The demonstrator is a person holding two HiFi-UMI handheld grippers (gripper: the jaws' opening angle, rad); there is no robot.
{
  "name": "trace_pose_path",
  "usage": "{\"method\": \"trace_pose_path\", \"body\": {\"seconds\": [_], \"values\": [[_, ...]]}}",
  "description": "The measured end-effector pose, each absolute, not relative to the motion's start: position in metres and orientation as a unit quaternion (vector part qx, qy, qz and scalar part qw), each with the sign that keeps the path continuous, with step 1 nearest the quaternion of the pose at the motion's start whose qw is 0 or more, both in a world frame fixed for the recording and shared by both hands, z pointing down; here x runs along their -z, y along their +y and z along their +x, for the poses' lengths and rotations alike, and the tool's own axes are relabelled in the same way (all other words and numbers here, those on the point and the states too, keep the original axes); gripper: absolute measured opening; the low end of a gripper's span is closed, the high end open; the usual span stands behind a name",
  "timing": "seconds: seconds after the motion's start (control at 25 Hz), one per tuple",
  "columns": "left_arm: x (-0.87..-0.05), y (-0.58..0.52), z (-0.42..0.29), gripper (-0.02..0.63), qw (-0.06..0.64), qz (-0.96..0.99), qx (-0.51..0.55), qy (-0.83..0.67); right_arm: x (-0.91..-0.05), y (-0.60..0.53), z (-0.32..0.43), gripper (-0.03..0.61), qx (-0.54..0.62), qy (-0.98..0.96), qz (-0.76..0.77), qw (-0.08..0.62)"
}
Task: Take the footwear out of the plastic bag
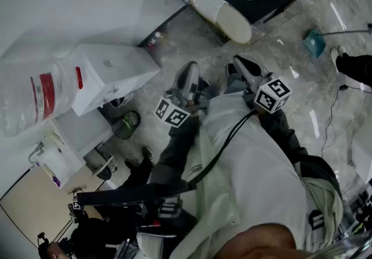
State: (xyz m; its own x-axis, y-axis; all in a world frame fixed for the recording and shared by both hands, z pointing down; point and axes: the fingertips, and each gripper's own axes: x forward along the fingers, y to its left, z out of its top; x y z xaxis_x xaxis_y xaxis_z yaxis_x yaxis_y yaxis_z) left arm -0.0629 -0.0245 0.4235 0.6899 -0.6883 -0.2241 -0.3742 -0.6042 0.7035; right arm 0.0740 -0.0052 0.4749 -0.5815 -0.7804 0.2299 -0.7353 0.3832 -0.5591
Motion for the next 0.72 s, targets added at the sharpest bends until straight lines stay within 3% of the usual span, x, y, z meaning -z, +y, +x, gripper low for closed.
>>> {"method": "trace_pose_path", "body": {"seconds": [0.72], "values": [[-0.423, -0.024, -0.059, -0.017, 0.317, 0.857, 0.254, -0.318, -0.471, -0.011, 0.074, 0.002, 0.316, 0.844, -0.431, 0.045]]}}
